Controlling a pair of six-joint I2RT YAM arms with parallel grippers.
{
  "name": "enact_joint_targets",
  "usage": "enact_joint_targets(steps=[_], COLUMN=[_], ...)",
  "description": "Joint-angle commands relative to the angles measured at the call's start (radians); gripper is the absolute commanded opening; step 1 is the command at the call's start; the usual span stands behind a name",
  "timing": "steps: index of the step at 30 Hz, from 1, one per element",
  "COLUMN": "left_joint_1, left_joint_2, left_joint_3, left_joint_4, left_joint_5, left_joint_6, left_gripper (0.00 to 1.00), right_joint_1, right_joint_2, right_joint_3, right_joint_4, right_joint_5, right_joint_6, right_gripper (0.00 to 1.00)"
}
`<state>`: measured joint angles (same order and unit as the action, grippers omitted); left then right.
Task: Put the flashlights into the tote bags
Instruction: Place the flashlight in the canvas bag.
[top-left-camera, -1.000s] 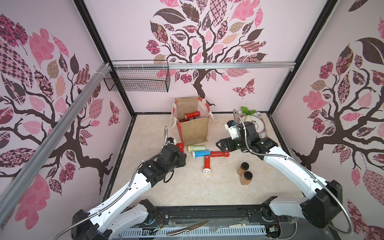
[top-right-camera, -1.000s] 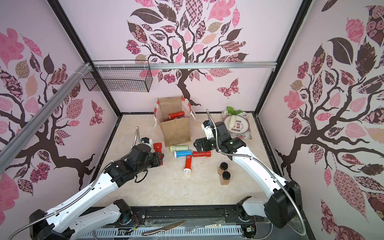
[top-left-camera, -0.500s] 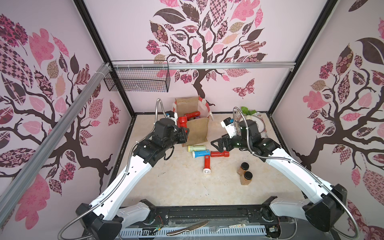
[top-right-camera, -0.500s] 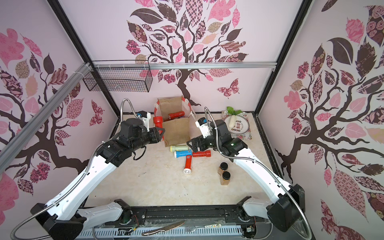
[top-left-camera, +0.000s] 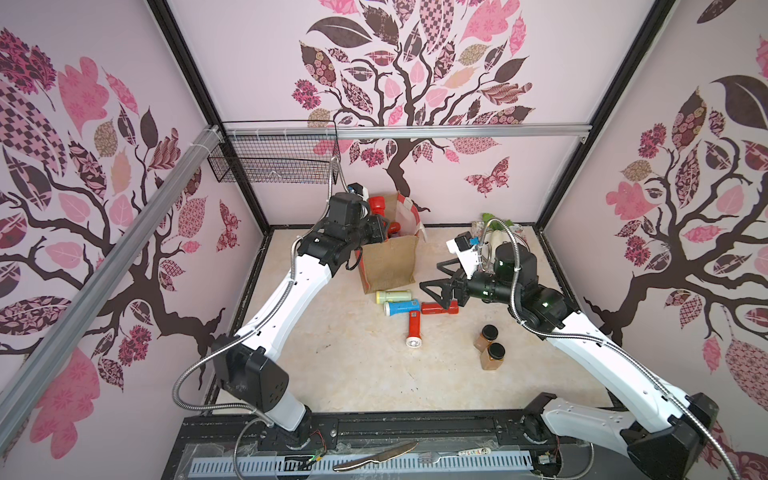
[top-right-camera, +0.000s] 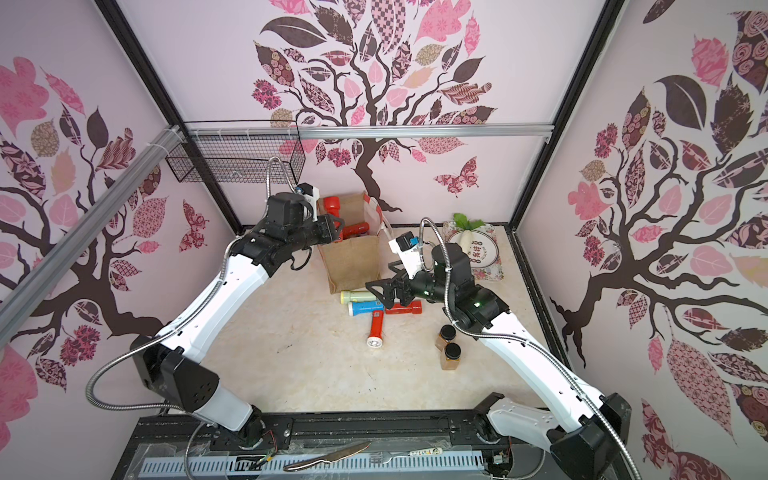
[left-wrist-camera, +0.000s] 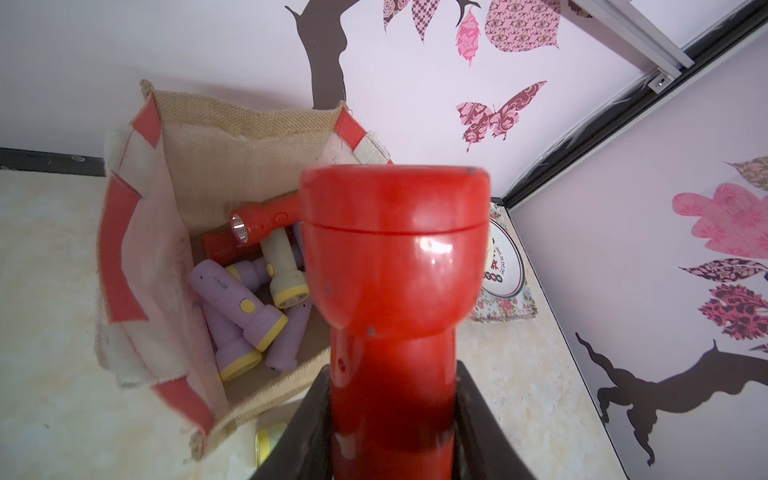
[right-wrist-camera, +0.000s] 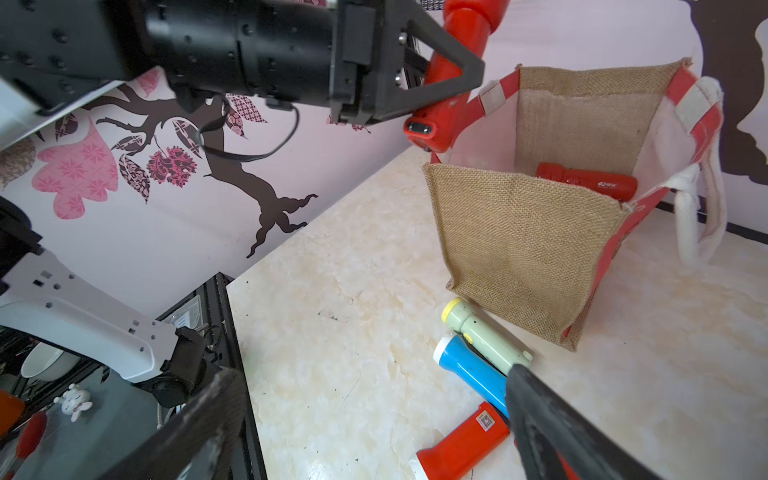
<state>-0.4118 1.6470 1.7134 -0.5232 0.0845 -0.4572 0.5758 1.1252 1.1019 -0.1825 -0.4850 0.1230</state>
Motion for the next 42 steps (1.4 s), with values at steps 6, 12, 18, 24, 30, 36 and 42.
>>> enact_joint_targets(steps=[6, 12, 18, 24, 30, 36, 42], left_joint_1=[0.07, 0.092, 0.105, 0.107, 0.108, 0.112, 0.114], left_joint_2=[0.209, 0.386, 0.533, 0.579, 0.616, 0.652, 0.672], left_joint_3=[0.218, 0.406, 0.546, 0.538, 0.529, 0.532, 0.529], left_joint_4=[0.033, -0.019, -0.081, -0.095, -0.126, -0.158, -0.179], left_joint_5=[0.011, -0.008, -0.018, -0.033, -0.072, -0.111, -0.127], left_joint_6=[0.035, 0.053, 0.045, 0.028, 0.022, 0.012, 0.007], left_gripper=[0.0, 0.0, 0.0, 0.0, 0.0, 0.0, 0.0], right_joint_1=[0.003, 0.002, 0.002, 0.002, 0.003, 0.003, 0.003], right_joint_2=[0.015, 0.022, 0.027, 0.031, 0.05, 0.054, 0.056], right_joint_3=[0.045, 0.052, 0.059, 0.065, 0.083, 0.091, 0.093], right_joint_4=[0.01, -0.006, -0.018, -0.038, -0.084, -0.098, -0.107], right_joint_5=[-0.001, 0.017, 0.035, 0.069, 0.129, 0.159, 0.171], right_joint_6=[-0.032, -0.034, -0.039, -0.045, -0.048, -0.046, -0.045], right_gripper=[1.0, 1.0, 1.0, 1.0, 1.0, 1.0, 1.0])
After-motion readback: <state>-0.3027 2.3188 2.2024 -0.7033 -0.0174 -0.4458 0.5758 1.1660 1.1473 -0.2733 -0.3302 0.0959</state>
